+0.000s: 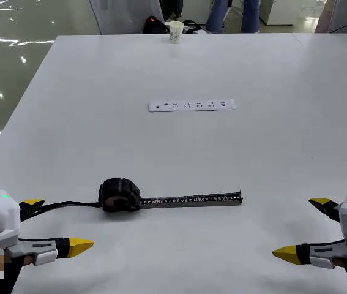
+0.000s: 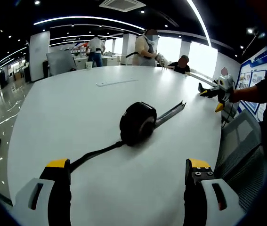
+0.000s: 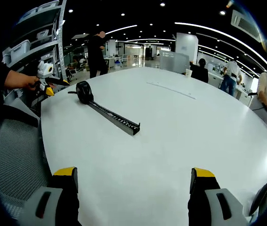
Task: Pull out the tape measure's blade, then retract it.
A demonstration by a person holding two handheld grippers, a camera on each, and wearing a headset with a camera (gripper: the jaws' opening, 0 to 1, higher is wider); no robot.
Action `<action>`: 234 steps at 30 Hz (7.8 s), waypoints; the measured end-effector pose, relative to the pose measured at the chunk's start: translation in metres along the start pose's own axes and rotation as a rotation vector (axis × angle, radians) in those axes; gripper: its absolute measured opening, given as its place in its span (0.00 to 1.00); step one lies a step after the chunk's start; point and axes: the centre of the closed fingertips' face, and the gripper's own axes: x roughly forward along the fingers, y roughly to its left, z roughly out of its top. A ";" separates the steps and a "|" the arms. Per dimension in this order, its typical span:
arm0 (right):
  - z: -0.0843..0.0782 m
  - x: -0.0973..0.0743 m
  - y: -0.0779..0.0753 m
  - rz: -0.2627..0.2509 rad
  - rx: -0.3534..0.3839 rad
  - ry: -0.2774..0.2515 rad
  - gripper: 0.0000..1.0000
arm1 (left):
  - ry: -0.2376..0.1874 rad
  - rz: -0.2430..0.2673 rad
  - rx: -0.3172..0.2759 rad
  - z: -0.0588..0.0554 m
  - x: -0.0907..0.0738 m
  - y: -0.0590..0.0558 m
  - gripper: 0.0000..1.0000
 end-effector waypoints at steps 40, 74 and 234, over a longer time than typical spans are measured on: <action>-0.027 -0.026 0.004 -0.033 0.042 0.025 0.99 | -0.004 0.035 -0.017 -0.005 -0.010 -0.002 0.99; 0.024 0.000 -0.023 0.121 -0.196 0.145 0.99 | -0.034 0.014 -0.055 0.044 0.024 -0.033 0.99; 0.038 0.124 -0.001 0.443 -0.651 0.540 0.11 | -0.126 0.406 -0.258 0.052 0.118 -0.008 0.61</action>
